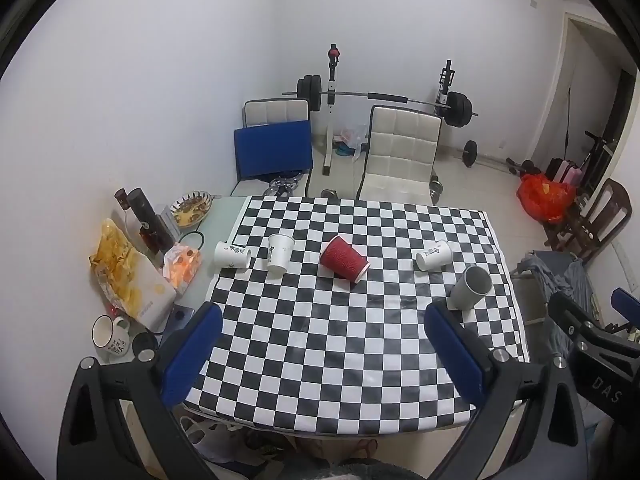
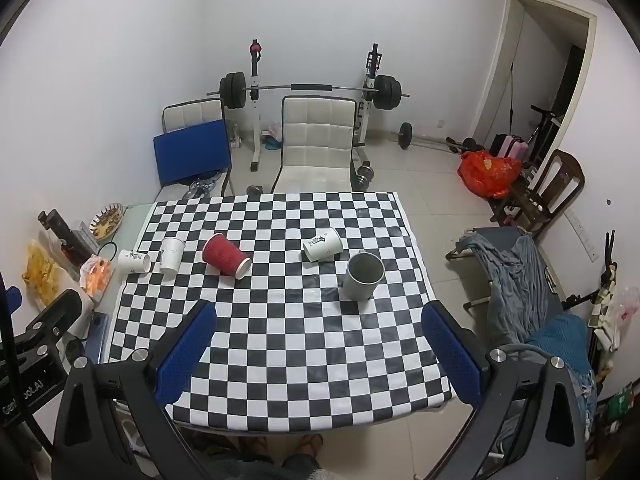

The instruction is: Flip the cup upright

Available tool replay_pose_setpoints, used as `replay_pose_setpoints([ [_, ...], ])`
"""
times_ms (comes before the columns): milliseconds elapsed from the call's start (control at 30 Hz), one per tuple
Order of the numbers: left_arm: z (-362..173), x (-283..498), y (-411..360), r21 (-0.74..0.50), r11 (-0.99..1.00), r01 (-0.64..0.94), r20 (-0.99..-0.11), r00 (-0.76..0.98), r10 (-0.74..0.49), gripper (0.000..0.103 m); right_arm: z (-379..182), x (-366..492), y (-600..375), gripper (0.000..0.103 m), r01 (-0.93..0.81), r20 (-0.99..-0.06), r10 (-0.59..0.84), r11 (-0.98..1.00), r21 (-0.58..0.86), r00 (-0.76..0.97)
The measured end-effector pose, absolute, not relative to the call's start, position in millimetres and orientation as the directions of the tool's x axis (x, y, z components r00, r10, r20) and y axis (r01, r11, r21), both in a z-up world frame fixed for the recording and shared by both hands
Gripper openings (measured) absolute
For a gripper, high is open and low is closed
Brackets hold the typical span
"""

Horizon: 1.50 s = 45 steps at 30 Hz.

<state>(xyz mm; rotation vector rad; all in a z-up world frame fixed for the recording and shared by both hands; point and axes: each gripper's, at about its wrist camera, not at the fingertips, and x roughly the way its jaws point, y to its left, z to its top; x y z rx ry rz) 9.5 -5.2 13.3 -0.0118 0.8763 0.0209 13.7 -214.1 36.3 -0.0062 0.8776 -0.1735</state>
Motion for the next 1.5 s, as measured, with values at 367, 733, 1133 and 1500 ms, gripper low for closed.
replay_pose_setpoints([
  [367,22,6,-8,-0.004,1.000,-0.021,-0.761,0.648,0.011,0.103,37,10,-215,0.103,0.149,-0.761,-0.152,0.986,-0.074,0.631],
  [733,29,9,-14,-0.005,1.000,-0.020,-0.758,0.653,0.009,0.103,40,11,-214,0.103,0.150,-0.755,-0.154,0.986,-0.074,0.637],
  [1133,42,13,-19,-0.008,1.000,-0.021,-0.748,0.663,0.008,0.103,62,16,-212,0.103,0.151,-0.743,-0.158,0.986,-0.077,0.650],
  [1500,44,13,-20,-0.014,1.000,-0.022,-0.741,0.671,0.004,0.103,59,15,-213,0.103,0.148,-0.739,-0.151,0.987,-0.070,0.657],
])
